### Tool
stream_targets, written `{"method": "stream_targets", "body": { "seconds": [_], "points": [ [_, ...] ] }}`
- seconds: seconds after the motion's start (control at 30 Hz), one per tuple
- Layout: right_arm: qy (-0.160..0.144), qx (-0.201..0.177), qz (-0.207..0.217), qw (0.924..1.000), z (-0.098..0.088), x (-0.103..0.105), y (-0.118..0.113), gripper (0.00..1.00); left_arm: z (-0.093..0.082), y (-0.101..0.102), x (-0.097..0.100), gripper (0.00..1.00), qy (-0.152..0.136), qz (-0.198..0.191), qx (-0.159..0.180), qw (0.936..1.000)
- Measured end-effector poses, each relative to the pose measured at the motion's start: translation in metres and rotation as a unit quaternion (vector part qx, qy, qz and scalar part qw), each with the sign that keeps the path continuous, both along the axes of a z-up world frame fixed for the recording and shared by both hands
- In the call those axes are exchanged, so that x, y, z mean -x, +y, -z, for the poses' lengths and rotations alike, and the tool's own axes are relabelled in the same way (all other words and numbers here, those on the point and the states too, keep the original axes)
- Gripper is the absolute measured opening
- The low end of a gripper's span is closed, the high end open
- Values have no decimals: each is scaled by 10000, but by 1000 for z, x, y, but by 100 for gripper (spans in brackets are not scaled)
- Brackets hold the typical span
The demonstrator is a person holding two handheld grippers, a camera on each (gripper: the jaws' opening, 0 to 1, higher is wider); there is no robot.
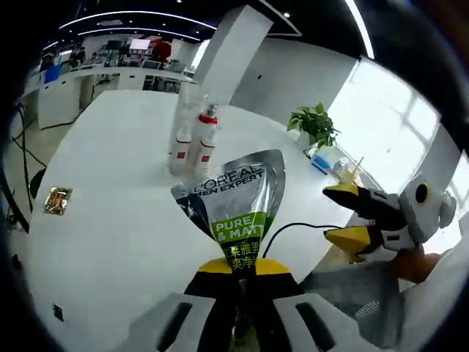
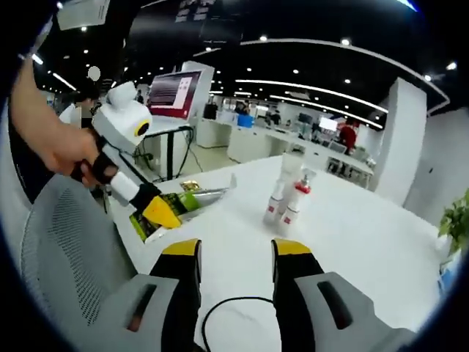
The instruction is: Arrange the skincare products in the storage area until every visible bottle or jar stands upright without overlapping.
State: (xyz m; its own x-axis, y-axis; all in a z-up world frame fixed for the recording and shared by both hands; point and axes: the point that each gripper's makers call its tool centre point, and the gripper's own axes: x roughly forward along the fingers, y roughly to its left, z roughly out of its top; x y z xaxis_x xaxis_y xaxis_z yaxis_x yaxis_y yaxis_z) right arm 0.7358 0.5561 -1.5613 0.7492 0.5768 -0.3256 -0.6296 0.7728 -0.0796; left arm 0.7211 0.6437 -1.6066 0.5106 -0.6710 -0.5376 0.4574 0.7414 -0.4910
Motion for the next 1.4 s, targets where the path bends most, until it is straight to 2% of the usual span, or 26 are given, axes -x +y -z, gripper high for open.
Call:
{"method": "stream_targets", "body": {
  "seconds": [0.13, 0.2, 0.23, 0.27, 0.33, 0.4, 0.43, 0.5, 0.57, 0.6, 0.67, 0.7, 0.83, 0.87, 1.03, 1.1, 1.2, 1.33, 1.4],
  "points": [
    [422, -495, 76, 9979, -1, -3, 3, 57, -14, -1, 10, 5, -156, -6, 164, 9997],
    [546, -1007, 54, 9934, -12, -2, 11, 64, -21, -2, 13, 5, -206, -54, 348, 9992],
    [654, -1413, 103, 9878, -19, -2, 15, 66, -26, -4, 14, 5, -269, -39, 450, 9986],
    [817, -1933, 34, 9777, -27, 0, 23, 68, -30, -6, 15, 5, -365, -2, 532, 9979],
    [1048, -2412, -4, 9648, -27, 3, 33, 70, -33, -10, 19, 5, -440, 95, 569, 9974],
    [1228, -2556, -138, 9589, -23, 7, 41, 72, -34, -13, 22, 5, -486, 124, 599, 9969],
    [1370, -2483, -342, 9583, -19, 13, 47, 72, -34, -15, 25, 5, -492, 158, 631, 9967],
    [1415, -2569, -431, 9551, -21, 14, 51, 69, -35, -18, 29, 5, -509, 229, 684, 9961],
    [1581, -2860, -584, 9433, -25, 17, 57, 64, -33, -21, 32, 5, -493, 311, 726, 9957],
    [1595, -2824, -562, 9443, -24, 18, 56, 61, -32, -21, 32, 5, -488, 317, 732, 9956],
    [1393, -2666, -641, 9515, -27, 21, 57, 54, -31, -24, 34, 6, -358, 310, 888, 9949],
    [1318, -2576, -687, 9547, -27, 24, 58, 53, -33, -28, 37, 6, -332, 382, 1029, 9934],
    [1297, -2220, -823, 9629, -20, 30, 63, 50, -39, -36, 40, 6, -449, 500, 1195, 9906],
    [1291, -2310, -836, 9607, -22, 30, 63, 48, -39, -38, 39, 6, -520, 551, 1187, 9900],
    [1440, -2294, -938, 9580, -20, 34, 65, 35, -37, -51, 51, 6, -489, 944, 1213, 9869],
    [1330, -2210, -832, 9626, -21, 31, 61, 31, -37, -54, 51, 6, -549, 968, 1183, 9867],
    [1313, -2233, -797, 9626, -22, 31, 60, 29, -38, -54, 50, 6, -611, 920, 1121, 9875],
    [1163, -2011, -784, 9695, -22, 37, 58, 26, -34, -56, 51, 6, -962, 1121, 647, 9869],
    [1133, -1975, -796, 9705, -22, 37, 56, 26, -33, -58, 52, 6, -1031, 1164, 567, 9862]
  ]
}}
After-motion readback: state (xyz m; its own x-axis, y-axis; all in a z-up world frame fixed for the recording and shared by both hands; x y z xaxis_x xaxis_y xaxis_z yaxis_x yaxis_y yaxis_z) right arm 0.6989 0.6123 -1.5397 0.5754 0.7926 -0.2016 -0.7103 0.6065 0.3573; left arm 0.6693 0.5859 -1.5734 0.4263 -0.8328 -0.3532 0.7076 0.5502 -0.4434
